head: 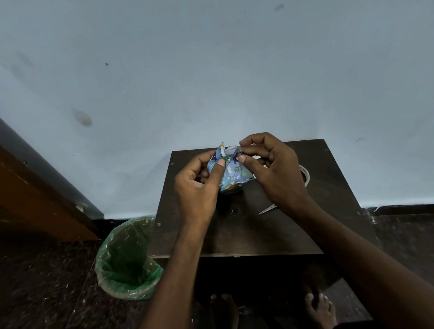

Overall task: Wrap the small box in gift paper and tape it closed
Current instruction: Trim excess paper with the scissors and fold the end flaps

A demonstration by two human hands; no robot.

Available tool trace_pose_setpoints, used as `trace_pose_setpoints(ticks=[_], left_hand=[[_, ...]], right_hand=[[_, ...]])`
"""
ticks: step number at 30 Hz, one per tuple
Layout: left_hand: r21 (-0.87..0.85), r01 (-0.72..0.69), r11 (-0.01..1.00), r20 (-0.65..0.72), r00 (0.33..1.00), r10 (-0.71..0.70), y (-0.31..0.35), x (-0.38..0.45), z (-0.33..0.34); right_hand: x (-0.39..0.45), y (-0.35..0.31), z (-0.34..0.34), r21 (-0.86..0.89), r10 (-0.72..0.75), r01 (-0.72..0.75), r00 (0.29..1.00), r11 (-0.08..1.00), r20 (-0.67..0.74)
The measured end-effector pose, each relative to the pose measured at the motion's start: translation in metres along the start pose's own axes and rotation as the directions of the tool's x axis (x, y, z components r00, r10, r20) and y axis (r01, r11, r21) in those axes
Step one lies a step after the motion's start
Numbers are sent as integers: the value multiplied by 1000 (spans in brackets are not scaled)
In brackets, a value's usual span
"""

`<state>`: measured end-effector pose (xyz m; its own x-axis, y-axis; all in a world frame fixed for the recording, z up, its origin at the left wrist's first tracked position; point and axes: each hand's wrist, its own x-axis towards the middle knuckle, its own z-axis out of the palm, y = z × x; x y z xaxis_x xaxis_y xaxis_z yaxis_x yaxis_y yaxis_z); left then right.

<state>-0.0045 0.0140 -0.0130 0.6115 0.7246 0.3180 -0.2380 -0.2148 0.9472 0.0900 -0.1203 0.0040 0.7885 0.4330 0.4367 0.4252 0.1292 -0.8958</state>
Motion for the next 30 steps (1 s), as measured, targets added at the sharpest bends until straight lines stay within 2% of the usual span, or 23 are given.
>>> trace_pose_setpoints(ticks=[5, 18, 25, 30], left_hand=[[8, -20, 1000, 2, 1000, 20, 0, -1, 1], [33, -52, 998, 46, 998, 51, -4, -1, -1], [27, -83, 996, 121, 989, 79, -2, 2, -5], [35, -94, 995, 115, 989, 90, -3, 3, -5]], right_hand=[[-1, 3, -1, -134, -51, 51, 999, 990, 1], [-2, 9, 2, -166, -88, 84, 996, 983, -19], [1, 10, -1, -247, -116, 120, 993, 962, 29], [1, 9, -1, -285, -114, 119, 993, 951, 35]])
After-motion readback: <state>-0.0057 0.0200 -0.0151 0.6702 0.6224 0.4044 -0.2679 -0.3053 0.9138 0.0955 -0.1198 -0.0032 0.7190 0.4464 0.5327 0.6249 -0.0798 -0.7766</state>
